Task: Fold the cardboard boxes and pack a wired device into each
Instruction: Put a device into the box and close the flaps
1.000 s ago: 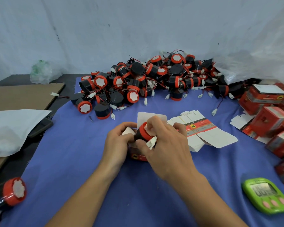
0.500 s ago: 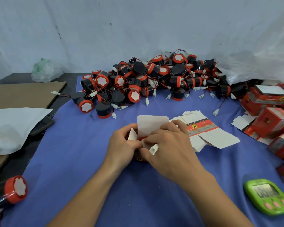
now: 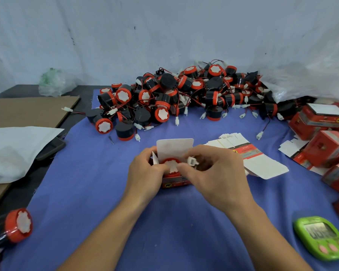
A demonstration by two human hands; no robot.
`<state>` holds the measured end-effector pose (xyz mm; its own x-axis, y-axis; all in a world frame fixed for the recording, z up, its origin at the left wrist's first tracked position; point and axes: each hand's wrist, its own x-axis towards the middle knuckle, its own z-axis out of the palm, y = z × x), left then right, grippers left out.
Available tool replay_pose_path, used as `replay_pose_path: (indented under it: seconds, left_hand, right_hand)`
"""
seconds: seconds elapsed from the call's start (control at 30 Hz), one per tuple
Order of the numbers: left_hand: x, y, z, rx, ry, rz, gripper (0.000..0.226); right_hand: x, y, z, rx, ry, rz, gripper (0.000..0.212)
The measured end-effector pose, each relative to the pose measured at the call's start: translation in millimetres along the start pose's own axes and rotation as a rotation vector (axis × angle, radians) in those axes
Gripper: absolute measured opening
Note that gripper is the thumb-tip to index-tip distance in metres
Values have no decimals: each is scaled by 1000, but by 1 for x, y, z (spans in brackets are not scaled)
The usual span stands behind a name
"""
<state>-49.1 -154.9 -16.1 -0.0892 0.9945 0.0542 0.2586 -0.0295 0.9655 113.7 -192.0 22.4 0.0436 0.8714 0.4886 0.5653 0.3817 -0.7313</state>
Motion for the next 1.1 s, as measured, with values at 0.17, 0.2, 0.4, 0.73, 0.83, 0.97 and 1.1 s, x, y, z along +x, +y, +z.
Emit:
replay_pose_path:
  seconds: [0.17, 0.2, 0.4, 0.73, 0.83, 0.97, 1.1]
  left_hand:
    - [-5, 2, 6, 67, -33, 98, 23]
    - [-6, 3, 7, 76, -40, 97, 24]
    - [-1, 0, 9, 97, -73, 52, 33]
    - [0, -1, 9, 117, -67, 61, 34]
    - [1, -2, 8, 114, -73, 65, 32]
    - [3, -5, 8, 115, -71, 57, 33]
    - [5, -6, 8, 117, -91, 57, 33]
  right_hand:
    - [1, 3, -1, 32, -127, 9, 19]
    - [2, 3, -1, -31, -63, 19, 17]
    - [8, 9, -4, -469, 118, -57, 15]
    - [10, 12, -2, -501, -262, 79, 38]
    - [9, 9, -9, -537, -360, 53, 41]
    - [12, 11, -23, -333, -484, 56, 13]
    - [15, 13, -29, -82, -84, 195, 21]
